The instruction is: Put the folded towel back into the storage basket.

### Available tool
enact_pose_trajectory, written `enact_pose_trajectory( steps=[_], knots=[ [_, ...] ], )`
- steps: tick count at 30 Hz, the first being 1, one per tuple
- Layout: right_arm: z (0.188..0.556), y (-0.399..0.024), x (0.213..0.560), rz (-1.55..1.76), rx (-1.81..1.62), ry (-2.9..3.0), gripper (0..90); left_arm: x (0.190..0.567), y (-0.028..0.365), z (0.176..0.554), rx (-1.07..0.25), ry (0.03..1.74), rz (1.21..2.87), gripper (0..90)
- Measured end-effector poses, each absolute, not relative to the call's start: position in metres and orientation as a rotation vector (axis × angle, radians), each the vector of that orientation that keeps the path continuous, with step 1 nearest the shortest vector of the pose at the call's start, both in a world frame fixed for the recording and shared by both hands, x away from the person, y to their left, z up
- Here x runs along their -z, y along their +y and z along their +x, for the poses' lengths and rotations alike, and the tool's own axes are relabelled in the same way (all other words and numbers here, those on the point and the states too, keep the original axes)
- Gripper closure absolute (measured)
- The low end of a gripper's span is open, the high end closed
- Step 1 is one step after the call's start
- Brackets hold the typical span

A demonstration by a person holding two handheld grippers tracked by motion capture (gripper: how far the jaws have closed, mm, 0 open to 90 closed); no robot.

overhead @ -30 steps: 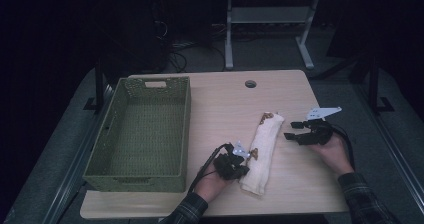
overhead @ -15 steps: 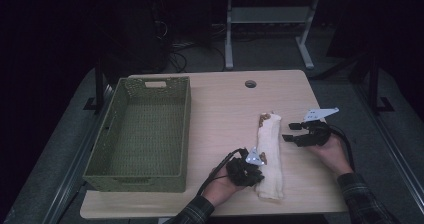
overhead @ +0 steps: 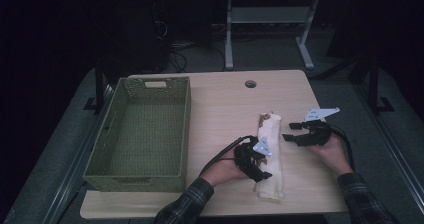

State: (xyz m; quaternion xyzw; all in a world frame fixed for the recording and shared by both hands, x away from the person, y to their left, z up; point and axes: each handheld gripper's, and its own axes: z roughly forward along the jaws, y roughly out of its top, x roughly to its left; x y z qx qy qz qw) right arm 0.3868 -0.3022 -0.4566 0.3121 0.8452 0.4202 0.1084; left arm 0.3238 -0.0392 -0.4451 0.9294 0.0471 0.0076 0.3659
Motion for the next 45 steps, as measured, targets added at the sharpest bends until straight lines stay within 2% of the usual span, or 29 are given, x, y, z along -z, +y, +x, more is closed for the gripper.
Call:
enact_pose_trajectory(
  steps=[9, 14, 17, 19, 26, 31, 37, 45],
  knots=[
    [0.387, -0.304, 0.457, 0.923, -1.243, 2.487, 40.0, 0.466, -0.052, 0.336, 0.051, 0.039, 2.438, 17.3],
    [0.387, -0.305, 0.457, 0.921, -1.253, 2.482, 40.6, 0.467, -0.053, 0.333, 0.01, 0.026, 2.447, 18.8],
    [0.387, -0.304, 0.457, 0.922, -1.251, 2.483, 40.6, 0.465, -0.052, 0.332, 0.009, 0.047, 2.433, 29.7],
    [0.387, -0.304, 0.457, 0.917, -1.253, 2.488, 40.6, 0.464, -0.051, 0.331, 0.004, 0.062, 2.425, 43.6],
    [0.387, -0.304, 0.454, 0.87, -1.279, 2.512, 36.7, 0.461, -0.049, 0.325, 0.036, 0.165, 2.429, 69.2],
    [0.389, -0.299, 0.447, 0.764, -1.306, 2.56, 29.8, 0.459, -0.046, 0.322, 0.083, 0.258, 2.445, 75.1],
    [0.401, -0.282, 0.441, 0.67, -1.311, 2.621, 30.4, 0.457, -0.044, 0.314, 0.105, 0.284, 2.451, 76.0],
    [0.434, -0.26, 0.443, 0.626, -1.284, 2.699, 32.7, 0.458, -0.044, 0.313, 0.103, 0.29, 2.444, 75.8]
  ],
)
